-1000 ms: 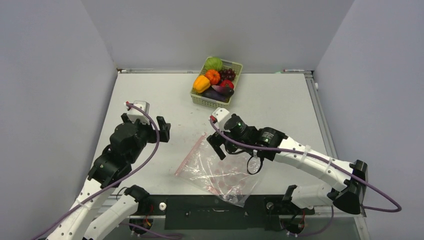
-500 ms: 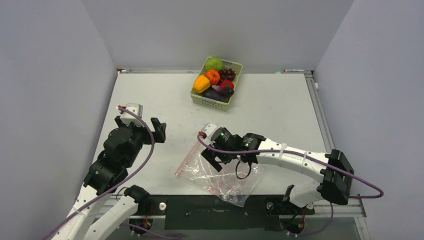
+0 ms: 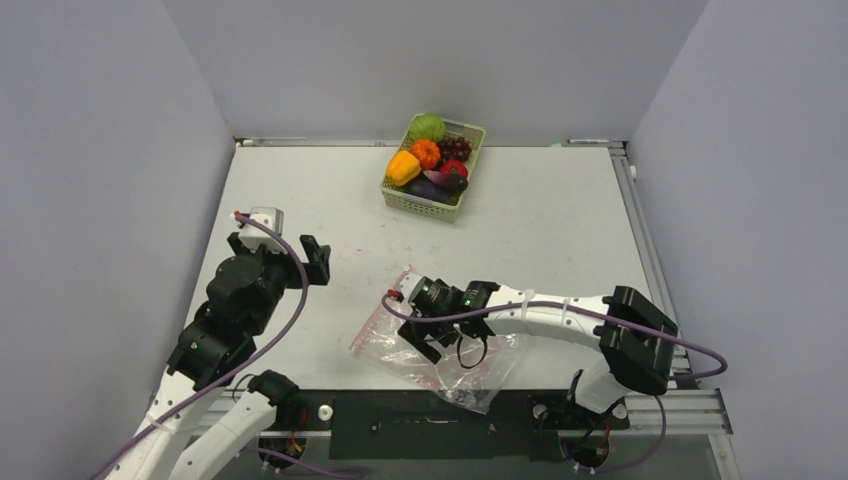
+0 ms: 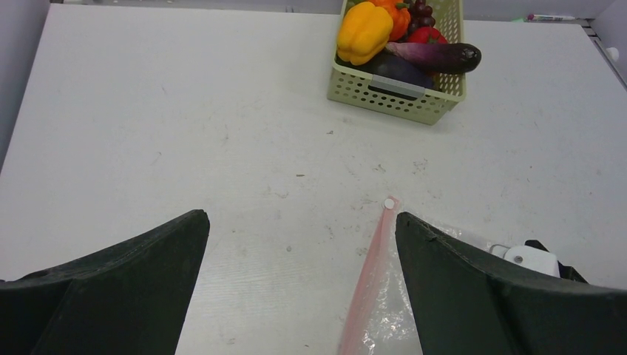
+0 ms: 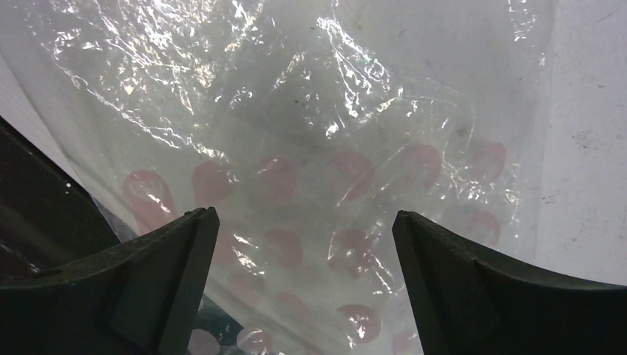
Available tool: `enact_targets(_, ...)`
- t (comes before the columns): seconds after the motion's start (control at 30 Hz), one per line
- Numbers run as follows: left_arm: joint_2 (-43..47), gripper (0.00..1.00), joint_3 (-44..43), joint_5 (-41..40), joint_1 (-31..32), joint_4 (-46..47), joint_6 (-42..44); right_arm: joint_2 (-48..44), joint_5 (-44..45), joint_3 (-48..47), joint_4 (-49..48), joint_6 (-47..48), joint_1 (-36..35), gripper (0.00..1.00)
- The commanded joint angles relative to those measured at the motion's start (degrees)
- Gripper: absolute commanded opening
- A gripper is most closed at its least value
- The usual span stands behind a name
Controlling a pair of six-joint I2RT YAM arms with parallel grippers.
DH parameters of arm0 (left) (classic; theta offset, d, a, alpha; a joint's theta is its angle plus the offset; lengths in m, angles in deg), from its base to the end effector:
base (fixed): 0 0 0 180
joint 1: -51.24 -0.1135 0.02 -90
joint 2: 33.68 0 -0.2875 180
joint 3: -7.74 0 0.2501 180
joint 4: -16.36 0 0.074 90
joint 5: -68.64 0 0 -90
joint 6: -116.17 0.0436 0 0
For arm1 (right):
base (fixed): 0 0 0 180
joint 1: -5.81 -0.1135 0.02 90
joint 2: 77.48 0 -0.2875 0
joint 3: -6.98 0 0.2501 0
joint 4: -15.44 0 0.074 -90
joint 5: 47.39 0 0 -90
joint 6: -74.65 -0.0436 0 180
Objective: Place the food in the zip-top bag and seal the zipper
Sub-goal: Pick up the zipper food storage bag at the center of the board.
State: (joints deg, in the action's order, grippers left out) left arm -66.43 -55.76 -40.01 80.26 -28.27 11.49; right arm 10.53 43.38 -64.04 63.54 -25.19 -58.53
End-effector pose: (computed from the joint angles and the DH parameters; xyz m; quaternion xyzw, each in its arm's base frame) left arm 0.0987 -0.0388 0.3692 -0.0021 0.7834 -0.1080 0.6121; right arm 0.1299 0.2690 0.2211 -0.4458 0.8687 0.1248 0.1760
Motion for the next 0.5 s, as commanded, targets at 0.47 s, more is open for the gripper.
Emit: enact_targets(0.47, 0.2, 0.96, -0.1, 0.0, -0.5, 1.0, -0.3, 5.7, -2.2, 4.9, -9.2, -1.3, -0.6, 0.74)
